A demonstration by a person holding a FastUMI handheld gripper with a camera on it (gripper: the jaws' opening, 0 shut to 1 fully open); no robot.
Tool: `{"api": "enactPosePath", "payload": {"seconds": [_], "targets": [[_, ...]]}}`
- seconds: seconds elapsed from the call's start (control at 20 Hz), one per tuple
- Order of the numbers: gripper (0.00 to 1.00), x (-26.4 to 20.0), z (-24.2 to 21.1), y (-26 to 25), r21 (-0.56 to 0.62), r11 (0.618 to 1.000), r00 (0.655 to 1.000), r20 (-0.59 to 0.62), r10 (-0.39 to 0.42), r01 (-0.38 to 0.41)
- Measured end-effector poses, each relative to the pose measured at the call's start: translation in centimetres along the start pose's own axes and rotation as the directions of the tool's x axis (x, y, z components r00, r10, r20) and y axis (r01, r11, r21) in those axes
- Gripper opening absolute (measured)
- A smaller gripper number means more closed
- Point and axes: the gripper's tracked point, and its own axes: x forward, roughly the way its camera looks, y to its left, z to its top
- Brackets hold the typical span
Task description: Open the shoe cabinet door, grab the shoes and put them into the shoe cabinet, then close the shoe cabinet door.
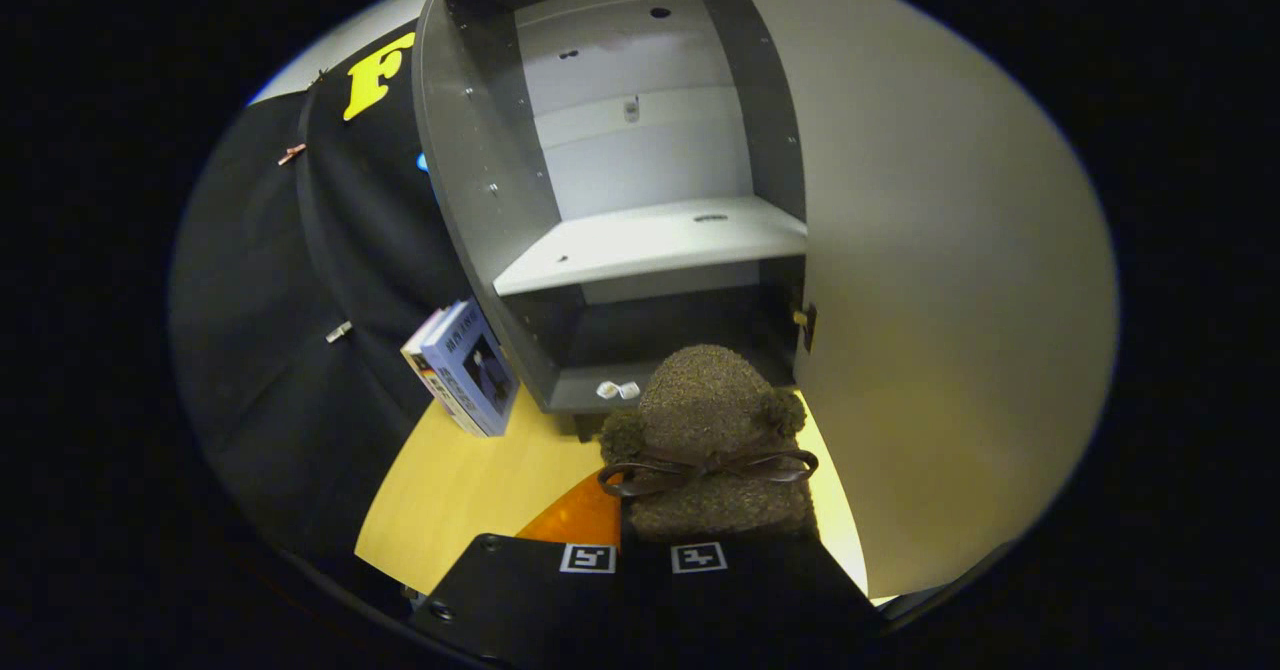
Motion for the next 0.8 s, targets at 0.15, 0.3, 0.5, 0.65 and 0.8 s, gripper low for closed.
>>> {"api": "enactPosePath", "payload": {"seconds": [0.15, 0.3, 0.5, 0.65, 0.8], "targets": [[0.05, 0.2, 4.7, 2.2, -0.022, 0.998, 0.999, 0.003, 0.051, -0.051], [0.05, 1.6, 9.9, 3.3, -0.053, 0.997, 0.997, 0.037, 0.063, -0.061], [0.05, 5.0, 15.7, 3.9, -0.061, 0.996, 0.997, 0.044, 0.062, -0.059], [0.05, 8.9, 18.8, 4.3, -0.060, 0.997, 0.998, 0.034, 0.056, -0.053], [0.05, 12.7, 20.7, 4.0, -0.045, 0.998, 0.999, 0.021, 0.042, -0.041]]}}
